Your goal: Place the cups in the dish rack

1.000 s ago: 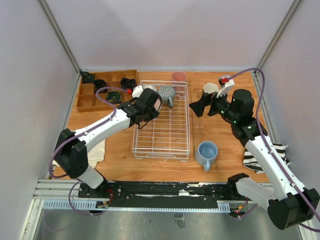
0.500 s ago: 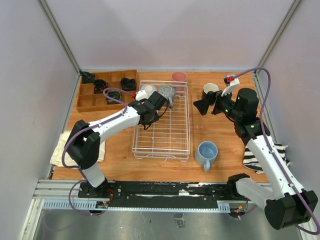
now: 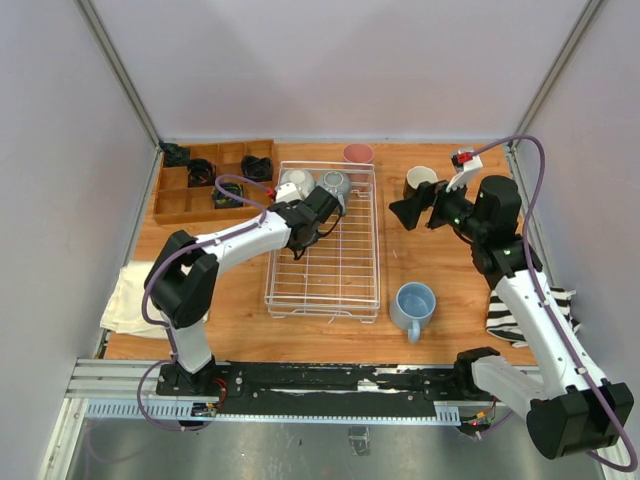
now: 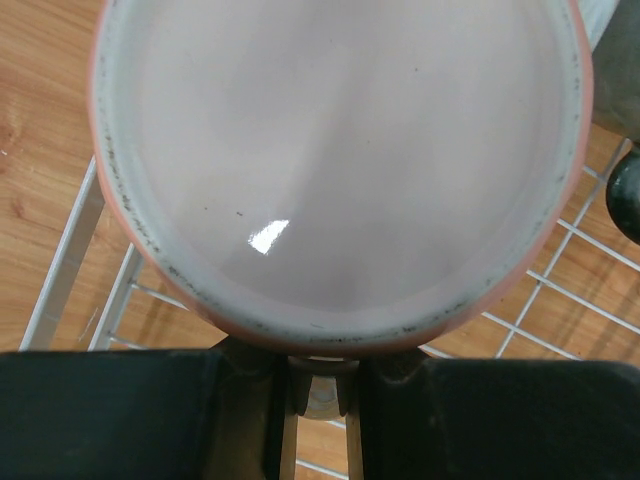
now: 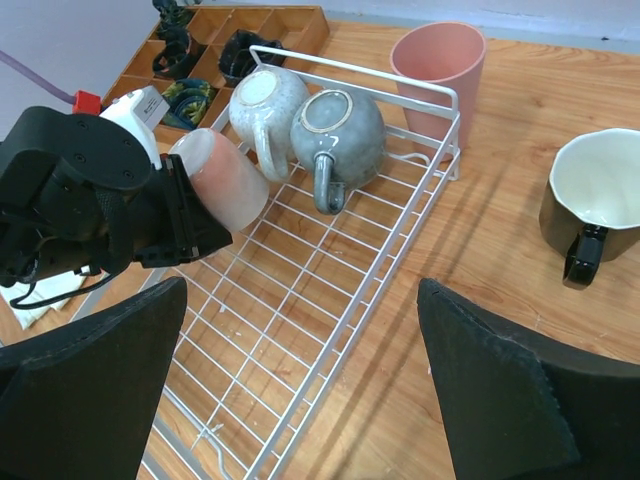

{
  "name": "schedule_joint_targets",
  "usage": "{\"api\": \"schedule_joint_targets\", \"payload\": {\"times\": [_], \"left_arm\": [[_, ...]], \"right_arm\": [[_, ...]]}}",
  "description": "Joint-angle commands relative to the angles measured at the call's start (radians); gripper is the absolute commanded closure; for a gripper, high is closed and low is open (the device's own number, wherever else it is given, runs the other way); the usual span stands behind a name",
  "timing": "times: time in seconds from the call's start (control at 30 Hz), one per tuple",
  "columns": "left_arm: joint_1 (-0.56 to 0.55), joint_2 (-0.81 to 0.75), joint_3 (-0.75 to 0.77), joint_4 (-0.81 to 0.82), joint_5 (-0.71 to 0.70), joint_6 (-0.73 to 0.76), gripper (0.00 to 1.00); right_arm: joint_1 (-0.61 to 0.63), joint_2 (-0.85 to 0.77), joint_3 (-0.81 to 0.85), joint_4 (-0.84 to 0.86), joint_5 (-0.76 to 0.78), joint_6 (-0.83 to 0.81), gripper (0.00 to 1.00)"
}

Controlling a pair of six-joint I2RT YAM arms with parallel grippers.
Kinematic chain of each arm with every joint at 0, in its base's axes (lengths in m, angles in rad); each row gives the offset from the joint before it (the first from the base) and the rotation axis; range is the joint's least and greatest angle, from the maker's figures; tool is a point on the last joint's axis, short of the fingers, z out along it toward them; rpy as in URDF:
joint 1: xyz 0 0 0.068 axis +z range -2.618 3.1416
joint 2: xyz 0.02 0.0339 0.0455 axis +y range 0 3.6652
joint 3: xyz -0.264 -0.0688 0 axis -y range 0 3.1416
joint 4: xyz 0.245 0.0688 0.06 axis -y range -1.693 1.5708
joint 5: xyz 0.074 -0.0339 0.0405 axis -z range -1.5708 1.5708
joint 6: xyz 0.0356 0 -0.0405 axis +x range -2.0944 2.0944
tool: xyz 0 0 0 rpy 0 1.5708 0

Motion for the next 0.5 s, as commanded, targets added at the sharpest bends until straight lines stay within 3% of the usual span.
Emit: {"api": "schedule_joint_targets", "payload": {"times": [0.0,0.47], "left_arm": [[-0.006,0.011,0.037,0.04,-0.113,-0.001,0.99],[-0.006,0.097,0.068,0.038,-0.123,0.029,0.99]], "right_arm": [[-0.03,-0.024,-0.01,-0.012,-0.023,-0.006,0.02],[-0.041,-0.04,-0.018,-0.026,-0.031,-0.003,0.02]]}}
